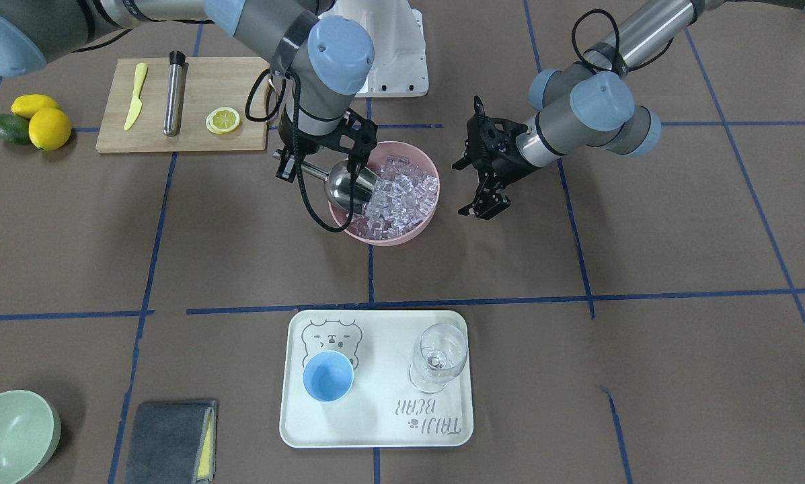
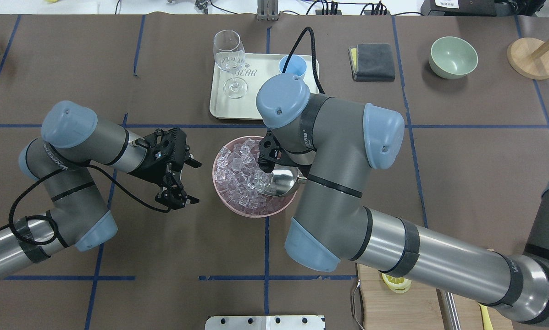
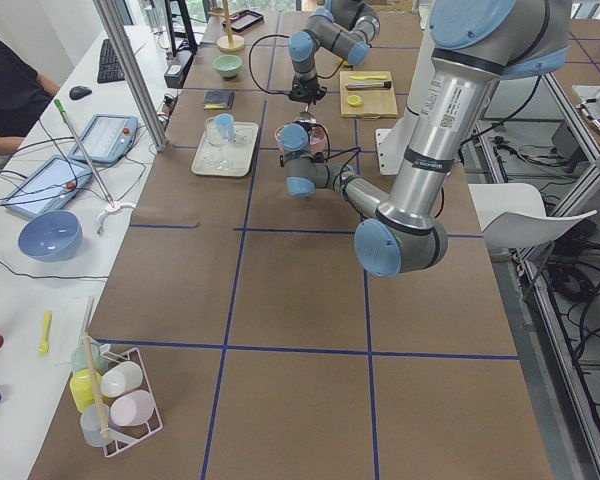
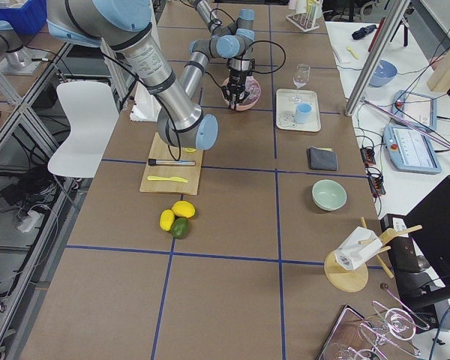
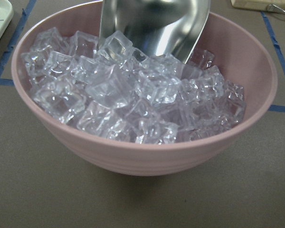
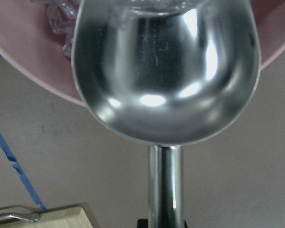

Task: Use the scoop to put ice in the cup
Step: 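Lift the scoop of ice out of the pink bowl with the right gripper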

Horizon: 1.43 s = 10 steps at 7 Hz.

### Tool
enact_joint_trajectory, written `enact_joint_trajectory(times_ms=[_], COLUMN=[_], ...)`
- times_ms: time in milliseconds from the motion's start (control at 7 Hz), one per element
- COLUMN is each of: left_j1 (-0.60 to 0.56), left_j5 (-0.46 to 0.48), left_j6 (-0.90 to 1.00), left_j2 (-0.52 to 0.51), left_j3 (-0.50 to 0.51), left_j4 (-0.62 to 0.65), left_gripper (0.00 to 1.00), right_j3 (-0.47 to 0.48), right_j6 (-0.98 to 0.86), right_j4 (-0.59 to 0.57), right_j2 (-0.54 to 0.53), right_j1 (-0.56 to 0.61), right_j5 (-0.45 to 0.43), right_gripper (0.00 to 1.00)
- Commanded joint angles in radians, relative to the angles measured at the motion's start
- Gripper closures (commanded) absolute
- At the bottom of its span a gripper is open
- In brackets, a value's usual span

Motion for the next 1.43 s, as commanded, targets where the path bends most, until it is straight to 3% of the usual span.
enact_joint_trajectory(times_ms=[0, 286, 571, 1143, 1286], left_j1=[-0.003, -0.004, -0.006, -0.011, -0.014], left_j5=[0.000, 0.001, 0.001, 0.001, 0.001], left_j6=[0.000, 0.000, 0.000, 0.000, 0.000], left_j2=[0.001, 0.003, 0.004, 0.004, 0.004], left_j3=[-0.004, -0.015, -0.015, -0.015, -0.015], left_j4=[0.001, 0.006, 0.006, 0.008, 0.008], left_gripper=[0.00, 0.00, 0.00, 0.00, 0.00], right_j3=[0.022, 0.075, 0.113, 0.168, 0.179], right_j6=[-0.002, -0.005, -0.002, 0.006, 0.021], right_j4=[0.035, 0.036, 0.142, 0.177, 0.291], right_j2=[-0.023, -0.055, -0.130, -0.157, -0.214], right_j1=[0.013, 0.039, 0.040, 0.082, 0.085], right_j5=[0.042, 0.097, 0.109, 0.166, 0.181], right_gripper=[1.00, 1.00, 1.00, 1.00, 1.00])
